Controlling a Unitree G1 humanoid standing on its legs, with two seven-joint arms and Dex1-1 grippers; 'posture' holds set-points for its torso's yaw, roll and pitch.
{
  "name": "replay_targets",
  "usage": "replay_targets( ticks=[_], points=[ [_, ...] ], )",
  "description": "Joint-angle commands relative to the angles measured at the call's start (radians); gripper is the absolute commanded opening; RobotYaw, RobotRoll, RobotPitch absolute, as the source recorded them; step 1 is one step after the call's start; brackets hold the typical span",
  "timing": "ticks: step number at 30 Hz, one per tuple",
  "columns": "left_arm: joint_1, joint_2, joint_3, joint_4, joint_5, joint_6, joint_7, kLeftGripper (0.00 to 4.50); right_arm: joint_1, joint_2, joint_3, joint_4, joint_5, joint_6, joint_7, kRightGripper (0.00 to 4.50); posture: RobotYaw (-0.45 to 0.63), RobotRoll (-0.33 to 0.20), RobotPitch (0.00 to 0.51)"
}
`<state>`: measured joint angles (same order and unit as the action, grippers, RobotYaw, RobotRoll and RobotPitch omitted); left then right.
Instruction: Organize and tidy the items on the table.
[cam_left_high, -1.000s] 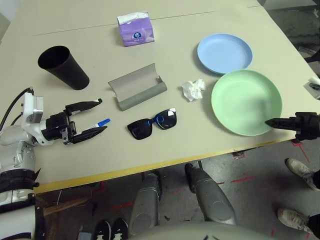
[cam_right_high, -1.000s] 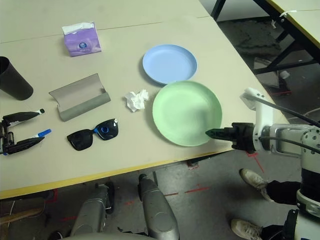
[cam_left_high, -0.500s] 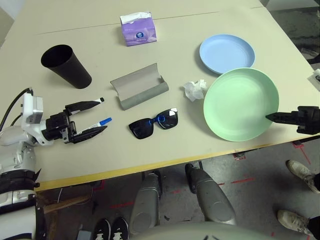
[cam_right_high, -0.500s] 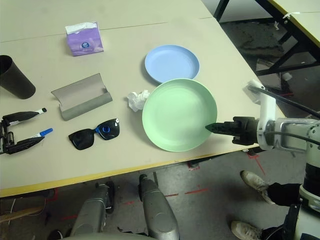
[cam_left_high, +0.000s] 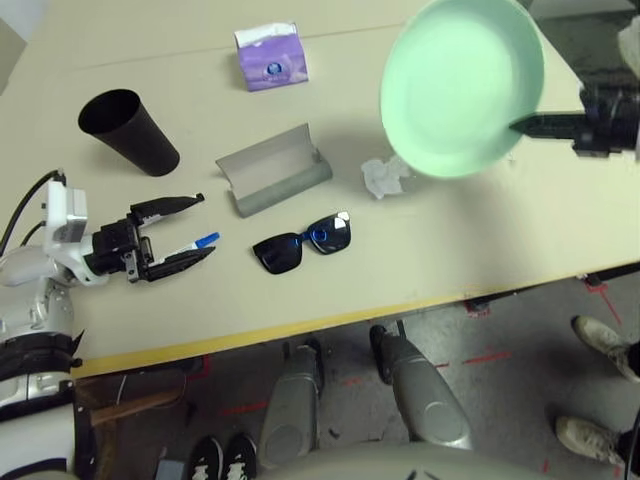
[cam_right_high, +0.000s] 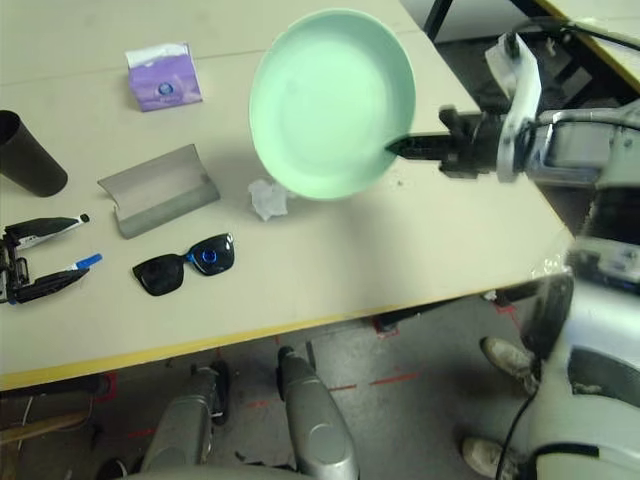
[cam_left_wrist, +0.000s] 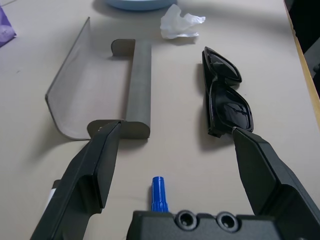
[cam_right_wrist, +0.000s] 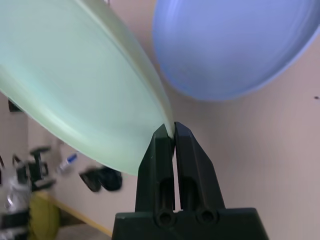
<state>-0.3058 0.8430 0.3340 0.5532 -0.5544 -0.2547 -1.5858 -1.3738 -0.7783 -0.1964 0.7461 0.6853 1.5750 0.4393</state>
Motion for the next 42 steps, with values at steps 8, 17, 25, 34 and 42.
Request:
replay_targets(
  ticks=[8,17,25,34,42],
  points=[
    [0.034,-0.013,0.001,-0.007,0.013,-0.017,-0.003,4.5,-0.162,0.07,0.019,0.39,-0.27,-0.287,-0.057,0.01,-0.16,0.0,0.313],
    [0.053,-0.016,0.01,-0.022,0.006,-0.035,-0.003,4.5,-0.197,0.11,-0.111,0.542,-0.307,-0.535,-0.177,0.01,-0.15,0.0,0.314],
    [0.08,-0.024,0.012,-0.051,0.0,-0.039,0.01,4.5,-0.19,0.142,-0.147,0.569,-0.337,-0.608,-0.202,0.01,-0.14,0.0,0.319],
    [0.117,-0.012,0.031,-0.086,-0.011,-0.029,0.023,4.5,-0.194,0.127,-0.15,0.573,-0.36,-0.548,-0.17,0.01,-0.13,0.0,0.323],
    [0.105,-0.005,0.051,-0.069,-0.019,-0.023,0.027,4.5,-0.199,0.104,-0.127,0.569,-0.401,-0.492,-0.118,0.01,-0.15,0.0,0.334]
  ],
)
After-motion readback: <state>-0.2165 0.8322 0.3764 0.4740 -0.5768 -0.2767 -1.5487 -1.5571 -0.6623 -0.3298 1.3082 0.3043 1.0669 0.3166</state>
